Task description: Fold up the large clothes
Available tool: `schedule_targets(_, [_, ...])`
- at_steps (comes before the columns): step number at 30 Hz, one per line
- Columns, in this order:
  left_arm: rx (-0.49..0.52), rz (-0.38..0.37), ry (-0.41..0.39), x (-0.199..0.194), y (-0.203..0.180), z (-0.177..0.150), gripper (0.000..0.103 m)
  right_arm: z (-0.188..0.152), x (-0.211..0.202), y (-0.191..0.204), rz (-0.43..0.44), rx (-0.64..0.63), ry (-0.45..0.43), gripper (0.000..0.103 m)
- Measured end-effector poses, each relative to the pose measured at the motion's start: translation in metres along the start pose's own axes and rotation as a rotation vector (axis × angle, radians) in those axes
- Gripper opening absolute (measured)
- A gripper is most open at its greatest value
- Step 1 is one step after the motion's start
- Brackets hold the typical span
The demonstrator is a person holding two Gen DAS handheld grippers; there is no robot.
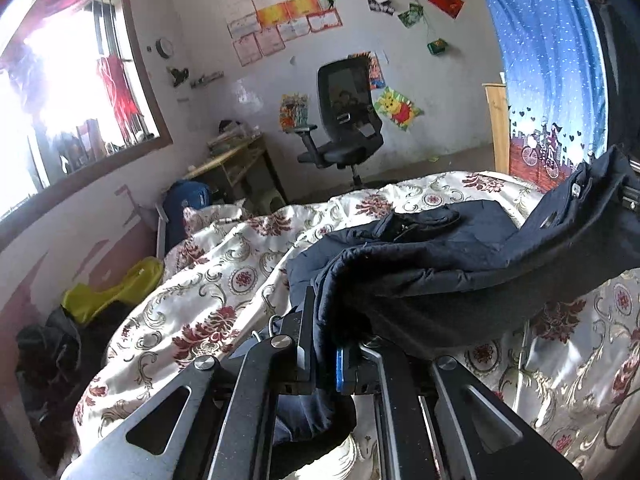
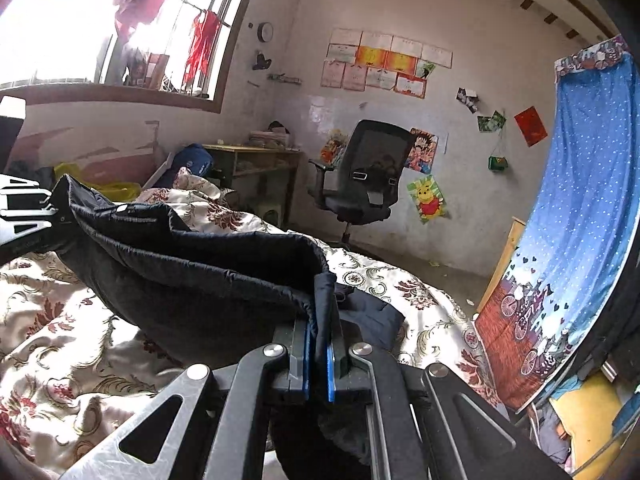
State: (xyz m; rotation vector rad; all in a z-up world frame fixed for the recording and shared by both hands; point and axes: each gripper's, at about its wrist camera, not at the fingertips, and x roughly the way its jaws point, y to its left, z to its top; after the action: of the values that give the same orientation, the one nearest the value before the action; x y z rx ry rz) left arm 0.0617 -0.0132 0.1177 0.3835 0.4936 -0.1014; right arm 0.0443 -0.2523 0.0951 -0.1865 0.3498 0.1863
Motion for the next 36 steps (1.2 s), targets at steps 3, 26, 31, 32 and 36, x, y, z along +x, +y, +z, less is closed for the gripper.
schedule_targets(3, [0.015,0.013,0.021,0.021,0.000,0.019,0.005,0.011,0.020,-0.010,0.008,0.008,0.016,0.005])
schedule_targets(26, [0.008,0.040,0.091,0.278,0.023,0.093,0.005,0.047,0.276,-0.066,-0.005,0.019,0.128,0.005])
schedule_targets(31, [0.027,0.037,0.112,0.330,0.022,0.094,0.005,0.034,0.335,-0.074,-0.010,0.028,0.169,0.005])
schedule_targets(32, [0.029,0.036,0.121,0.344,0.021,0.093,0.005,0.033,0.344,-0.074,-0.013,0.028,0.177,0.005])
schedule_targets(36, [0.030,0.027,0.175,0.385,0.017,0.085,0.005,0.020,0.380,-0.077,-0.013,0.033,0.223,0.005])
